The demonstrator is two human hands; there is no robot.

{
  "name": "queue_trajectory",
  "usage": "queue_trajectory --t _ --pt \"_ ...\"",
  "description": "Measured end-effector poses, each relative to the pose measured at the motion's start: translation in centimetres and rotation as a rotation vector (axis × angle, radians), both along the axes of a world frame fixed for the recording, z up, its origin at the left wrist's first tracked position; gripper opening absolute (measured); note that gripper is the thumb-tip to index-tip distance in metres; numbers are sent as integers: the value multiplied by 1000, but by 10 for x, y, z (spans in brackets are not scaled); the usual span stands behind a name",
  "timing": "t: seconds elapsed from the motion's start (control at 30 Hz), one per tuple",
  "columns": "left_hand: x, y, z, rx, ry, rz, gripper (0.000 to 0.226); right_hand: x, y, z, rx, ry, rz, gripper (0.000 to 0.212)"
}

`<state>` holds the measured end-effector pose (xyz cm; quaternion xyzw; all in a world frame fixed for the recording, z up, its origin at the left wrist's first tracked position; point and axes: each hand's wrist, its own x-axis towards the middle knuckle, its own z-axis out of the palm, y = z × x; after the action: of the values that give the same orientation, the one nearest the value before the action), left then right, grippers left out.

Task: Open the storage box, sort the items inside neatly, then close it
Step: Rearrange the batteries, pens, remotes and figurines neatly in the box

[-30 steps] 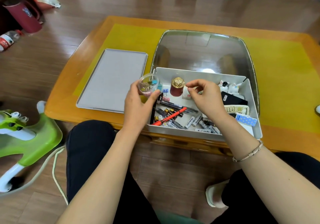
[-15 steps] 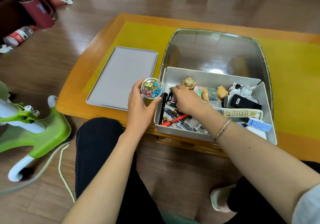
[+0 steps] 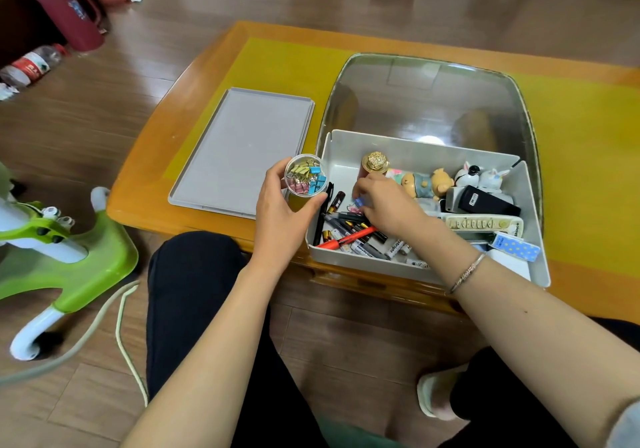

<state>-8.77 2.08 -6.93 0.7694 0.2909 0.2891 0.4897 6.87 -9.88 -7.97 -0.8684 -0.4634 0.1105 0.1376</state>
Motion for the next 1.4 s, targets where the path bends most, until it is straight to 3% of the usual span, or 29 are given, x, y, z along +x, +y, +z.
queue_trajectory --t 0.2,0.3,0.57,0.8,0.93,1.1,1.4 --pt "0 -3 -1 -20 -6 -5 64 8 -7 0 1 48 -7 21" --pt "1 -3 0 -28 -9 -3 64 10 -12 -2 19 18 17 39" --pt "1 -5 2 -24 -17 -5 64 15 -5 0 -257 -11 191 48" --pt "0 -6 3 -41 -18 -17 62 20 1 10 -320 -36 358 32" --pt "0 -6 3 -33 -14 -17 63 22 -5 4 -289 -81 282 18" --pt "0 -5 2 -32 -11 -15 63 20 -12 2 -242 -120 295 40" --pt "-2 -5 3 -31 -11 -26 61 20 3 6 -204 -41 422 40"
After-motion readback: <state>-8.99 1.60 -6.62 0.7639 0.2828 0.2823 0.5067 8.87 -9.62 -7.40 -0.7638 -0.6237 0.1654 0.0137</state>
